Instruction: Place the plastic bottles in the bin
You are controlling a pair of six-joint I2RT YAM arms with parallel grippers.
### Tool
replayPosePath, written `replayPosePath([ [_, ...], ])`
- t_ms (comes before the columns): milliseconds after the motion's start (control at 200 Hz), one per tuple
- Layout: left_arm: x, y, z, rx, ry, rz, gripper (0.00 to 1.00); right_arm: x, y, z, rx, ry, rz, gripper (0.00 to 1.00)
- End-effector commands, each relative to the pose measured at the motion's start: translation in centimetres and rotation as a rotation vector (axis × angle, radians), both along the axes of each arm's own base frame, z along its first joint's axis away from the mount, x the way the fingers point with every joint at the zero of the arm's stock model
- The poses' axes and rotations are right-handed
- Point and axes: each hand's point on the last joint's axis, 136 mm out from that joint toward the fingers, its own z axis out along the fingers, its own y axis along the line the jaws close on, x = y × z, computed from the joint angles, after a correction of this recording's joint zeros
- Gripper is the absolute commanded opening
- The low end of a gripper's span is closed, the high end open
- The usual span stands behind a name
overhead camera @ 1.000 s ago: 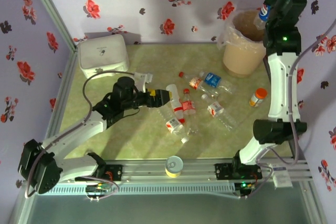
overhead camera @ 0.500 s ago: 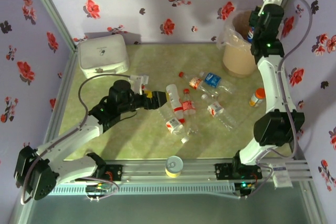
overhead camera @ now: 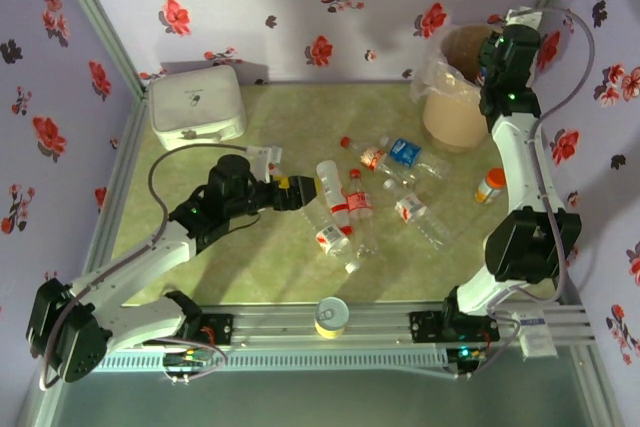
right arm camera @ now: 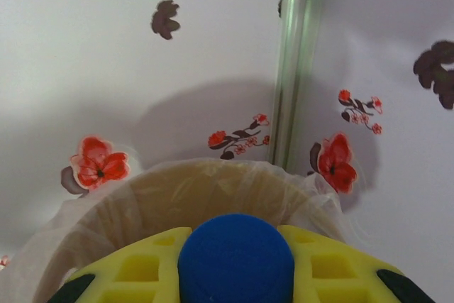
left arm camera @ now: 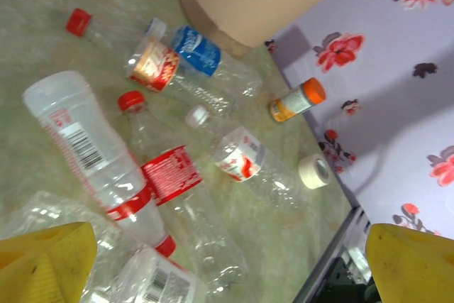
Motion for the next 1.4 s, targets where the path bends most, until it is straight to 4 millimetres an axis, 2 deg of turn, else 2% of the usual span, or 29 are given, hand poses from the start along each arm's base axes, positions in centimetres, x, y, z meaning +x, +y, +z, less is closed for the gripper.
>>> replayPosePath([
  [0, 1.1, 2.7, -0.6, 0.078, 0.041, 0.130, 0.98, 0.4, -1.3, -2.7, 0.058, 0.032, -0.040, 0.10],
  [90, 1.9, 5.0, -2.0, 0.127, 0.103, 0.246, 0.98, 0.3, -1.9, -3.8, 0.073, 0.047, -0.052, 0.15],
  [220, 2.7, 8.0, -4.2, 0.164, 0.184, 0.422, 0.98, -0.2, -2.0, -3.7, 0.085, 0.043, -0.057, 0.37],
  [350, 3.1, 9.2, -6.1, 0.164, 0.245, 0.523, 0.98, -0.8, -2.1, -1.9, 0.085, 0.024, -0.061, 0.63],
  [485, 3.5, 8.8, -7.8, 0.136, 0.313, 0.561, 0.98, -1.7, -2.0, 0.9, 0.079, -0.002, -0.052, 0.77],
  [670, 3.6, 8.0, -9.7, 0.080, 0.401, 0.597, 0.96, -3.8, -0.9, 4.6, 0.110, -0.037, -0.007, 0.80],
  [810, 3.4, 7.6, -11.6, 0.072, 0.462, 0.627, 0.94, -6.3, 0.9, 5.0, 0.184, -0.018, 0.047, 0.80],
  [955, 4.1, 8.7, -12.4, 0.071, 0.461, 0.715, 0.91, -9.2, 5.3, 2.6, 0.253, 0.083, 0.176, 0.82],
  [1025, 4.8, 9.0, -12.8, 0.073, 0.470, 0.746, 0.90, -10.5, 7.5, 0.7, 0.281, 0.137, 0.234, 0.82],
  [1095, 5.4, 8.4, -13.2, 0.094, 0.495, 0.745, 0.90, -11.5, 9.2, -0.8, 0.300, 0.181, 0.278, 0.82],
  [1170, 5.6, 6.7, -13.8, 0.142, 0.520, 0.682, 0.90, -12.1, 10.3, -2.2, 0.315, 0.224, 0.305, 0.82],
  [1260, 5.9, 5.5, -14.6, 0.202, 0.534, 0.655, 0.91, -12.9, 11.2, -2.8, 0.304, 0.267, 0.328, 0.82],
  [1396, 7.5, 5.3, -15.9, 0.223, 0.538, 0.673, 0.91, -14.7, 13.7, -3.0, 0.292, 0.284, 0.400, 0.82],
])
